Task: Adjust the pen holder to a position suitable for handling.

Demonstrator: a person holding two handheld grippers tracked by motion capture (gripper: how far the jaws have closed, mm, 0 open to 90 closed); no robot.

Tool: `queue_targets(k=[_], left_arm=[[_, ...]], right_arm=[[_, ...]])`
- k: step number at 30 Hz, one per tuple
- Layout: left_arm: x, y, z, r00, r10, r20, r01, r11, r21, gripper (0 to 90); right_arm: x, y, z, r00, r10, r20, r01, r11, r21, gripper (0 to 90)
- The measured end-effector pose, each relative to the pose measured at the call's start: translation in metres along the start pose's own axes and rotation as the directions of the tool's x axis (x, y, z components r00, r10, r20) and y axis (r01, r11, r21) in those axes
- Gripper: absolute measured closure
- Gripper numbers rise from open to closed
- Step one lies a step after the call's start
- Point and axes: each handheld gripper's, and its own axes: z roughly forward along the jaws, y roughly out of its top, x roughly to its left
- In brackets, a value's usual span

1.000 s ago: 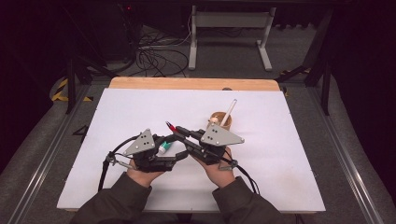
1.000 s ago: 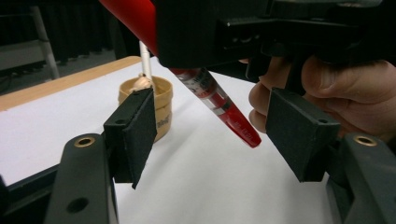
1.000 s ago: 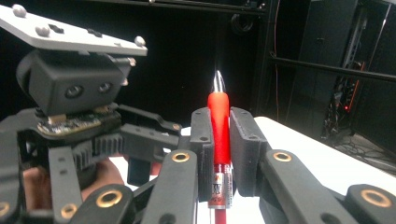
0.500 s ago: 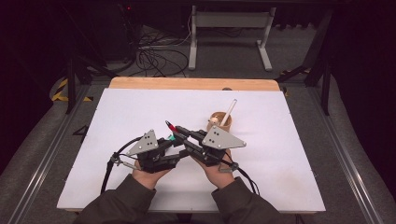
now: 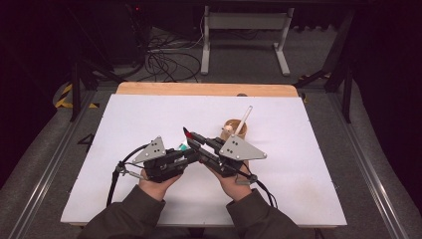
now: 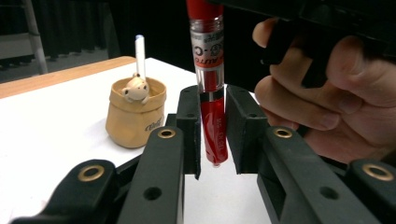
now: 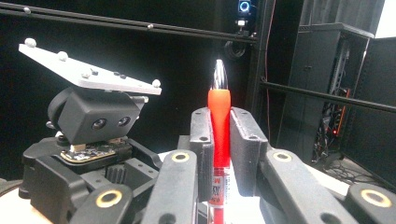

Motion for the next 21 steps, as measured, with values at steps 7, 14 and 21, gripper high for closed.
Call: queue_targets(k=[7,14,21], left_arm=[[0.0015,0.0015,-0.0016,0.9998,0.003,-0.021,-0.003,0.9998,0.019,79.2],[0.0021,0.0019,-0.0009,0.9993,0.009,-0.035,-0.008,0.9992,0.039,79.3],[0.0049,0.0031,-0.0024,0.9986,0.004,-0.053,-0.002,0.999,0.044,79.3]], right_arm=[[-0.0008,0.0011,-0.0012,1.0,-0.009,-0.003,0.009,1.0,0.006,80.3],[-0.0033,0.003,-0.0013,0.9998,-0.01,-0.018,0.01,0.999,0.041,78.7],[-0.0086,0.0047,-0.0043,0.9998,0.008,-0.019,-0.007,0.998,0.06,74.7]])
